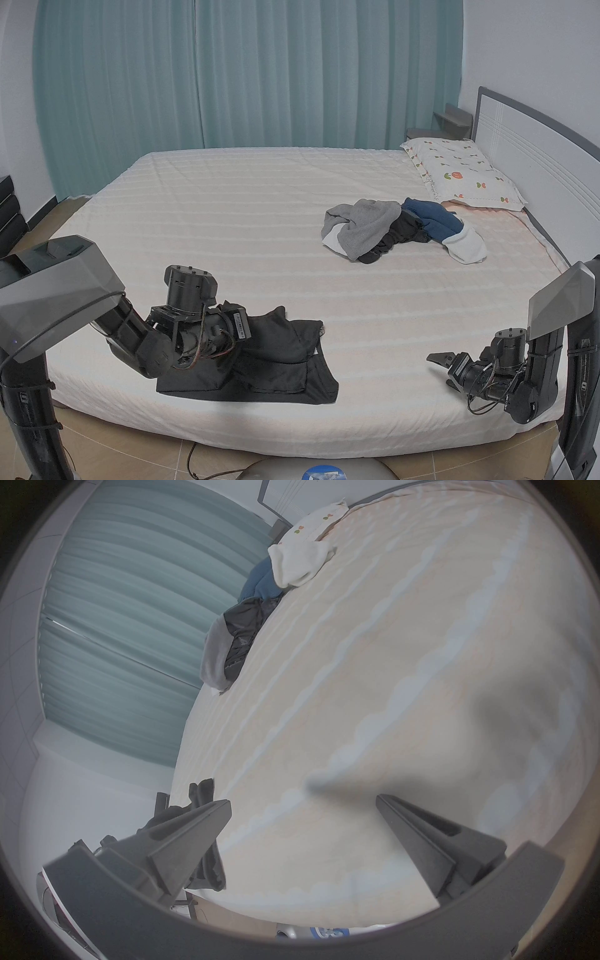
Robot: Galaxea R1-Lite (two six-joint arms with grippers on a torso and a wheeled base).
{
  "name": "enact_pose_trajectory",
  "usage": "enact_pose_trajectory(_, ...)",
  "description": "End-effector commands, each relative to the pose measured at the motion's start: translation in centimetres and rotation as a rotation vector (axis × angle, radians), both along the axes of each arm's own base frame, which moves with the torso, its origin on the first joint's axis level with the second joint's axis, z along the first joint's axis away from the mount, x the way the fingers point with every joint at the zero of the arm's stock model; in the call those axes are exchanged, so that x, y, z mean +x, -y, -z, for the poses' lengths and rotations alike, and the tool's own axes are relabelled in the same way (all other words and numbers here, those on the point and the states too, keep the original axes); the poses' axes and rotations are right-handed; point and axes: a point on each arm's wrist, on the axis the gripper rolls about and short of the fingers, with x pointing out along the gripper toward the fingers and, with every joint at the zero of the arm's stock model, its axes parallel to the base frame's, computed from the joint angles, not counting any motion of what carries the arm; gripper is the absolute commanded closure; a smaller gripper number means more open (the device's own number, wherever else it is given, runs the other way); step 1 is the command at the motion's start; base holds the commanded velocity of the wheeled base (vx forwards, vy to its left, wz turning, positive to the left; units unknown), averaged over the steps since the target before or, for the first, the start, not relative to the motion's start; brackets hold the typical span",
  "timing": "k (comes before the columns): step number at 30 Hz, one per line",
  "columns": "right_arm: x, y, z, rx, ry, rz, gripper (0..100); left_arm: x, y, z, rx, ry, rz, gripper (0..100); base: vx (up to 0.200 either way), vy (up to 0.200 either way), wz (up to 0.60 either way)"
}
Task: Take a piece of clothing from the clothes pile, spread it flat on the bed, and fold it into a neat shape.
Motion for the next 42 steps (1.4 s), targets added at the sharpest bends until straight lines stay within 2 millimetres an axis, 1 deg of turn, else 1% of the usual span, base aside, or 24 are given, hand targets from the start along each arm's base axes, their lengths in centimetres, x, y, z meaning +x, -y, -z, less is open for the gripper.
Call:
enact_pose_trajectory(1, 0.0, 0.0, 0.1, -0.01, 0.004, -0.008, 0, 0.6, 2.4, 1.1, 0.025, 0.008, 0.014, 100, 0.0, 0.0, 0.0)
enact_pose_trajectory(2, 0.0, 0.0, 0.1, -0.01, 0.004, -0.008, 0, 0.6, 2.5, 1.1, 0.026, 0.01, 0.015, 100, 0.0, 0.0, 0.0)
enact_pose_trajectory(3, -0.1, 0.0, 0.1, -0.012, 0.003, -0.009, 0, 1.0, 3.3, 1.5, 0.038, 0.014, 0.011, 100, 0.0, 0.0, 0.0)
enact_pose_trajectory(5, -0.1, 0.0, 0.1, -0.012, 0.003, -0.009, 0, 1.2, 3.7, 1.8, 0.047, 0.015, 0.009, 100, 0.0, 0.0, 0.0)
enact_pose_trajectory(6, -0.1, 0.0, 0.1, -0.012, 0.003, -0.009, 0, 1.7, 4.2, 2.5, 0.057, 0.013, 0.001, 100, 0.0, 0.0, 0.0)
enact_pose_trajectory(8, -0.1, 0.0, 0.1, -0.012, 0.003, -0.009, 0, 2.3, 4.6, 3.0, 0.067, 0.012, -0.009, 100, 0.0, 0.0, 0.0)
enact_pose_trajectory(11, -0.1, 0.0, 0.1, -0.013, 0.002, -0.01, 0, 2.1, 5.0, 3.7, 0.082, -0.022, -0.001, 100, 0.0, 0.0, 0.0)
enact_pose_trajectory(14, -0.1, 0.0, 0.1, -0.018, 0.004, -0.013, 0, 2.0, 5.6, 3.8, 0.085, -0.032, 0.008, 100, 0.0, 0.0, 0.0)
enact_pose_trajectory(15, -0.1, 0.0, 0.2, -0.018, 0.001, -0.013, 0, 1.9, 5.7, 3.7, 0.082, -0.03, 0.011, 0, 0.0, 0.0, 0.0)
enact_pose_trajectory(19, -0.1, 0.0, 0.2, -0.018, 0.001, -0.015, 0, 1.5, 6.0, 3.6, 0.083, -0.034, 0.021, 0, 0.0, 0.0, 0.0)
enact_pose_trajectory(21, -0.1, 0.0, 0.2, -0.018, 0.003, -0.013, 0, 0.7, 6.3, 2.9, 0.07, -0.032, 0.026, 0, 0.0, 0.0, 0.0)
enact_pose_trajectory(26, -0.2, 0.0, 0.3, -0.026, -0.001, -0.02, 0, -0.5, 5.7, 1.6, 0.057, -0.033, 0.021, 0, 0.0, 0.0, 0.0)
enact_pose_trajectory(30, -0.2, 0.0, 0.3, -0.028, -0.001, -0.023, 0, -1.9, 4.0, -0.3, 0.008, -0.041, -0.022, 0, 0.0, 0.0, 0.0)
enact_pose_trajectory(31, -0.2, 0.0, 0.3, -0.028, -0.001, -0.023, 0, -1.9, 4.0, -0.3, 0.008, -0.041, -0.022, 0, 0.0, 0.0, 0.0)
enact_pose_trajectory(32, -0.2, 0.0, 0.3, -0.028, -0.001, -0.023, 0, -2.5, 2.8, -0.9, -0.027, -0.058, -0.062, 0, 0.0, 0.0, 0.0)
enact_pose_trajectory(33, -0.2, 0.0, 0.3, -0.028, 0.0, -0.022, 0, -2.9, 2.3, -1.1, -0.044, -0.07, -0.08, 0, 0.0, 0.0, 0.0)
enact_pose_trajectory(35, -0.2, 0.0, 0.3, -0.028, 0.0, -0.022, 0, -3.1, 1.8, -1.1, -0.059, -0.081, -0.097, 0, 0.0, 0.0, 0.0)
enact_pose_trajectory(36, -0.2, 0.0, 0.3, -0.028, 0.0, -0.023, 0, -3.4, 0.6, -1.2, -0.095, -0.107, -0.135, 0, 0.0, 0.0, 0.0)
enact_pose_trajectory(37, -0.2, 0.0, 0.3, -0.028, 0.0, -0.023, 0, -3.4, 0.1, -1.3, -0.113, -0.116, -0.153, 0, 0.0, 0.0, 0.0)
enact_pose_trajectory(40, -0.2, 0.0, 0.3, -0.028, 0.0, -0.022, 0, -3.1, -1.3, -1.3, -0.169, -0.141, -0.22, 0, 0.0, 0.0, 0.0)
enact_pose_trajectory(42, -0.2, 0.0, 0.3, -0.028, 0.0, -0.023, 0, -3.0, -1.8, -1.2, -0.191, -0.153, -0.251, 0, 0.0, 0.0, 0.0)
